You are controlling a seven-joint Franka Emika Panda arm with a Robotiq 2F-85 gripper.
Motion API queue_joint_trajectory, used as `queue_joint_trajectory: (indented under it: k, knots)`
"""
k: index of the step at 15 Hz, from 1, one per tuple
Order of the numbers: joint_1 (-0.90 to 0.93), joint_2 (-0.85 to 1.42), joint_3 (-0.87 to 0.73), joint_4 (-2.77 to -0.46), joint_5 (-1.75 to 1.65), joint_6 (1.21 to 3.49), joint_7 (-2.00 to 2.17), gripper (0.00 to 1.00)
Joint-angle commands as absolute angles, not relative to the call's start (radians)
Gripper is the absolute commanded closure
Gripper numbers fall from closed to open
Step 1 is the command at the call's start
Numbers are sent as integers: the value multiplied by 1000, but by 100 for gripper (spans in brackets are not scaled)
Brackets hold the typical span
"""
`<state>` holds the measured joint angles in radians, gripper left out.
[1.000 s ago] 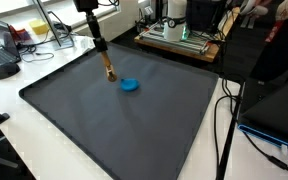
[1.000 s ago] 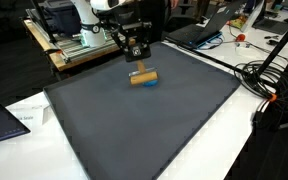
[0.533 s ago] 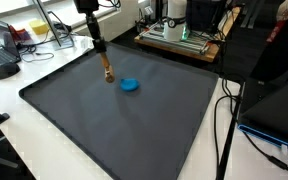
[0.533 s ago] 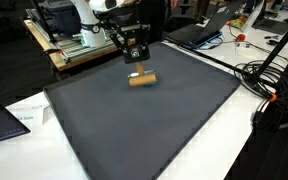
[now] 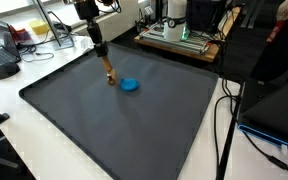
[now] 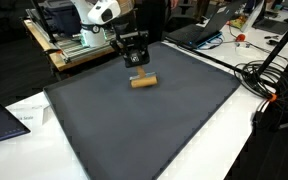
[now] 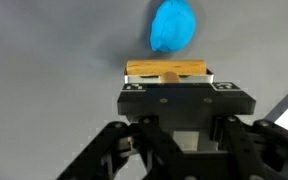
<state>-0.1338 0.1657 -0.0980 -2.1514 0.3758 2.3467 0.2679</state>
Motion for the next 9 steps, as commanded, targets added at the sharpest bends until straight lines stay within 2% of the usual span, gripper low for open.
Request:
queue_joint_trajectory:
  k: [1, 9]
  knots:
    - [-169, 146, -106, -2171, 494, 2356, 190, 78]
    - [-196, 54, -109, -2311, 575, 2442, -40, 78]
